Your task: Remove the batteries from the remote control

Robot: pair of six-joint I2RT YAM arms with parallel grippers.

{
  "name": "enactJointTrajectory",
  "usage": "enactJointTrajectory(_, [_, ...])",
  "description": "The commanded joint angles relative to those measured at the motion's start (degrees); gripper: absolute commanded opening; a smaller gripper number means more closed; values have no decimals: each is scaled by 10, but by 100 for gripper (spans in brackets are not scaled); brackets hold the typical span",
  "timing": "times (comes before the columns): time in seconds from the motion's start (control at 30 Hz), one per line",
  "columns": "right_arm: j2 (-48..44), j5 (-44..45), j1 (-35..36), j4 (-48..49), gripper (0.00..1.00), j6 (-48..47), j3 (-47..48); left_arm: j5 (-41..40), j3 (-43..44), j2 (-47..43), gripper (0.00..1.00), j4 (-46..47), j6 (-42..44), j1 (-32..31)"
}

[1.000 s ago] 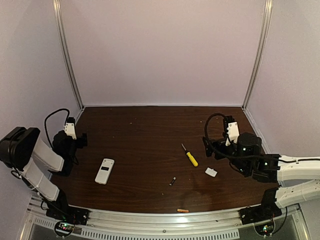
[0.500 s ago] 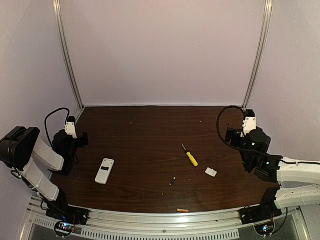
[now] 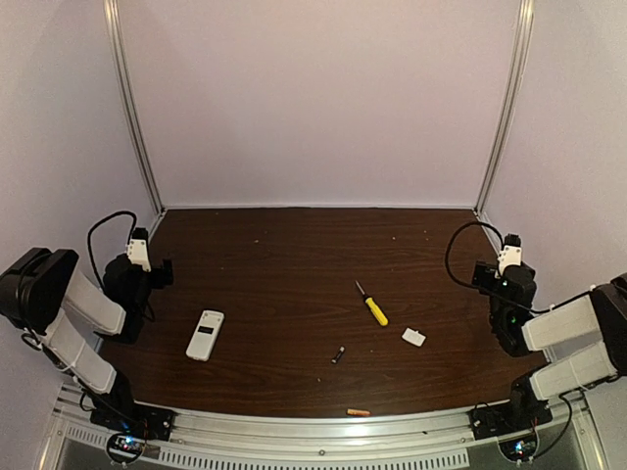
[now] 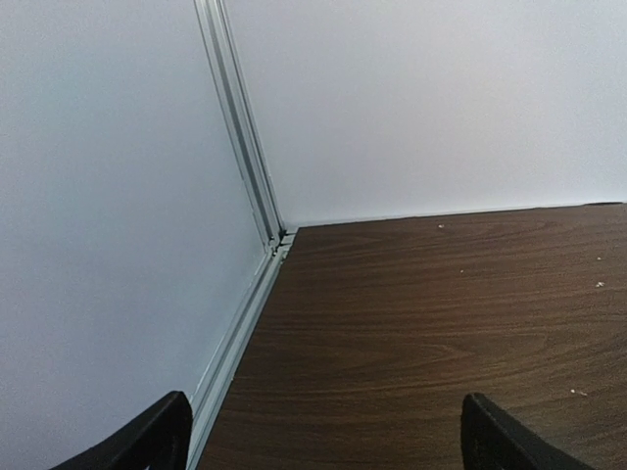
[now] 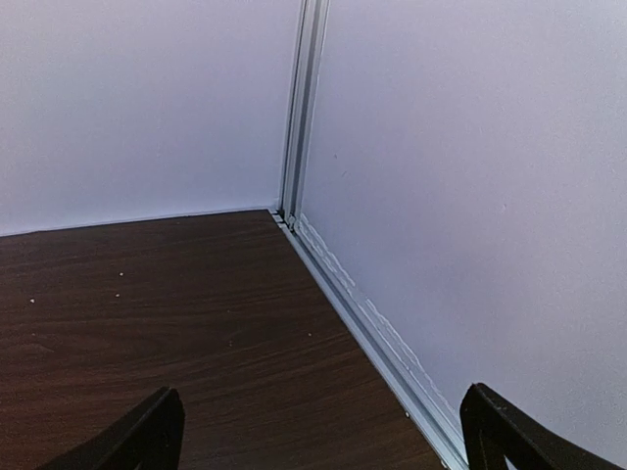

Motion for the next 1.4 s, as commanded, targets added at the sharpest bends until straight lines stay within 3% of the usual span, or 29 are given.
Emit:
enactJointTrajectory(0.0, [66, -53, -32, 159, 100, 11, -3, 7, 8, 4, 97, 18, -5, 2])
enactJointTrajectory(0.17, [125, -107, -81, 216, 100, 50, -6, 7, 8, 4, 97, 18, -5, 2])
enactJointTrajectory(0.37, [190, -175, -86, 250, 100, 24, 14, 7, 8, 4, 97, 18, -6, 2])
enactJointTrajectory(0.43, [173, -201, -86, 157, 100, 22, 42, 7, 7, 4, 97, 18, -5, 2])
enactJointTrajectory(0.5, [181, -223, -86, 157, 100, 2, 55, 7, 8, 4, 97, 18, -6, 2])
enactJointTrajectory(1.37, [180, -242, -85, 160, 100, -7, 51, 7, 8, 4, 97, 18, -5, 2])
